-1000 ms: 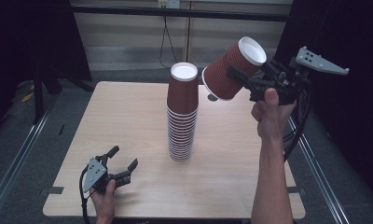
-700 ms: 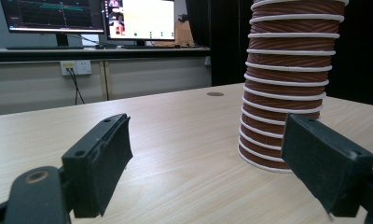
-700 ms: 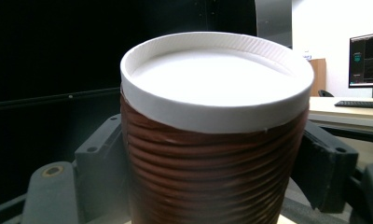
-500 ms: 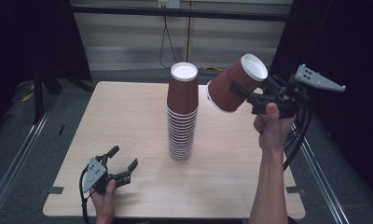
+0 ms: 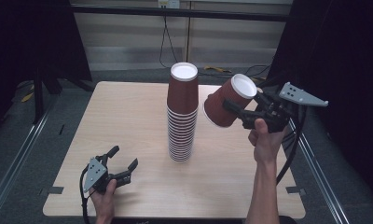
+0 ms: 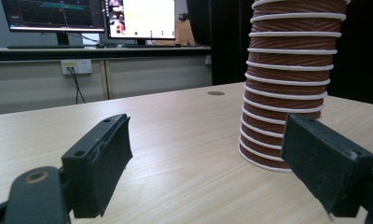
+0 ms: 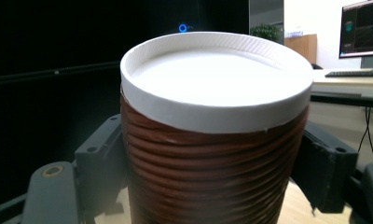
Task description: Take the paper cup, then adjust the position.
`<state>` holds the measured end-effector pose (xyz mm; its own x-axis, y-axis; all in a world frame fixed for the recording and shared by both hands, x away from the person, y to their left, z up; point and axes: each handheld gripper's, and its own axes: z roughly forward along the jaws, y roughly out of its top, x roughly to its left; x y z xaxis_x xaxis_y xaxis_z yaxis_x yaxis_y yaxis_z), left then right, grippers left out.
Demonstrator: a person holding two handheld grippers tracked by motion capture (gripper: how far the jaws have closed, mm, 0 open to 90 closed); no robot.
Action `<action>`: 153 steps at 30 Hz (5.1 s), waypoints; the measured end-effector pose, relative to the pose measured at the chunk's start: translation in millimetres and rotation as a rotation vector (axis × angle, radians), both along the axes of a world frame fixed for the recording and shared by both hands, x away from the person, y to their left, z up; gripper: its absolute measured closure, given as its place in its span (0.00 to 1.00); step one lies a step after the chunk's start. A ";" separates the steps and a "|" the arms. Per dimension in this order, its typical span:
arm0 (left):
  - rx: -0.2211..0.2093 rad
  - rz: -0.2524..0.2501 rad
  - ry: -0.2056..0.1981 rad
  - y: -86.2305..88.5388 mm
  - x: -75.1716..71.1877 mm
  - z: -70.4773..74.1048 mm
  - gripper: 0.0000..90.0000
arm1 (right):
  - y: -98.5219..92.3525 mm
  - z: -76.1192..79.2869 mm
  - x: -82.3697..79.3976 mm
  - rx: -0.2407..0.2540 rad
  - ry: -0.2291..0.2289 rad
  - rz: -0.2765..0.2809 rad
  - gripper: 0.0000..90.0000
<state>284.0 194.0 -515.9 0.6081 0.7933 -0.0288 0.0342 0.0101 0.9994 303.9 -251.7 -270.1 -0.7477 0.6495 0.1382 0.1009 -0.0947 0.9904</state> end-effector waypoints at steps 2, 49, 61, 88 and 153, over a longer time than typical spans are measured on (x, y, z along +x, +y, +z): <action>0.007 0.007 -0.002 -0.6 0.3 0.3 0.17 | 1.2 -6.4 -0.4 0.000 0.008 0.002 0.24; 0.074 -0.246 0.071 -50.3 1.8 38.5 0.19 | 21.5 -107.0 -15.6 -0.054 0.155 0.055 0.24; 0.095 -0.301 0.061 -63.0 -1.7 42.7 0.19 | 38.6 -127.3 -21.2 -0.062 0.166 0.113 0.24; 0.091 -0.438 0.062 -86.7 -7.6 51.1 0.18 | 69.9 -144.5 -18.0 -0.101 0.166 0.210 0.24; 0.128 -0.581 0.160 -117.8 2.0 52.0 0.13 | 86.1 -160.5 -18.7 -0.043 0.197 0.283 0.15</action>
